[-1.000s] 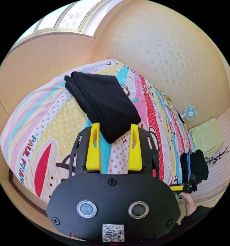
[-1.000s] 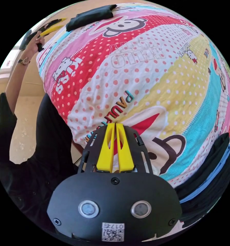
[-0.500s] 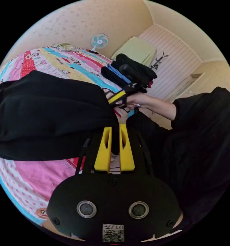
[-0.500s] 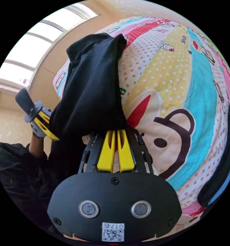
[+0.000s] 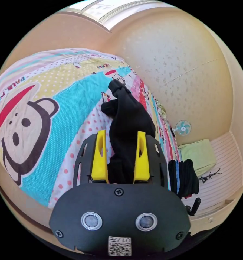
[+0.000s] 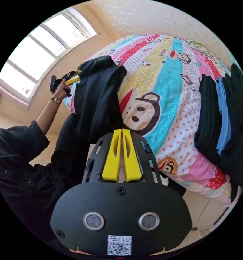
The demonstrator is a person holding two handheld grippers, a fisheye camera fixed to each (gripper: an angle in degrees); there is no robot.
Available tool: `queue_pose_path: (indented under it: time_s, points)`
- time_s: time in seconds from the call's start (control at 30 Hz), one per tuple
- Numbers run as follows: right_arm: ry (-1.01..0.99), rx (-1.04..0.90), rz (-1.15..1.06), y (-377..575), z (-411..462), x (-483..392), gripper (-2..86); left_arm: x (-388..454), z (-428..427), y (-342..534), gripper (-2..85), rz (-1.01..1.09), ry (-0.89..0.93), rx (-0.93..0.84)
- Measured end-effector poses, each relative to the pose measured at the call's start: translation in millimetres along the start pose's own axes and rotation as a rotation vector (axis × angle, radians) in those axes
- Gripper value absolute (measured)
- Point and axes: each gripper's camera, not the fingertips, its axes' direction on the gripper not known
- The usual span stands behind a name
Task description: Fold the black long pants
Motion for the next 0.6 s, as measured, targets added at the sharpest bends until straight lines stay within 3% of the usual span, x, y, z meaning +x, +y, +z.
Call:
queue_pose_path:
  time_s: [0.07, 0.17, 0.23, 0.3, 0.4, 0.53, 0.6]
  points:
    - [-0.01, 0.069, 0.0, 4, -18, -8, 3.2, 18, 12, -9, 8.4, -0.02, 0.017, -0.017]
    - [-0.057, 0.218, 0.005, -4, -52, -31, 8.2, 121, 2, 23, 5.4, 0.299, 0.037, 0.025]
    - [-0.105, 0.311, 0.006, -18, -69, -44, 11.2, 212, 6, 86, 4.2, 0.595, 0.01, 0.002]
    - [-0.174, 0.384, -0.026, -47, -73, -59, 13.6, 261, 15, 143, 4.1, 0.762, 0.027, -0.024]
    - [-0.16, 0.234, -0.135, -96, -35, -87, 16.0, 302, 50, 226, 4.6, 0.968, 0.028, -0.181]
    - [-0.017, 0.08, -0.247, -108, 22, -117, 17.1, 265, 65, 290, 8.7, 0.828, 0.148, -0.399]
    - [0.013, 0.048, -0.368, -92, 48, -135, 17.3, 232, 51, 302, 9.3, 0.736, 0.2, -0.418]
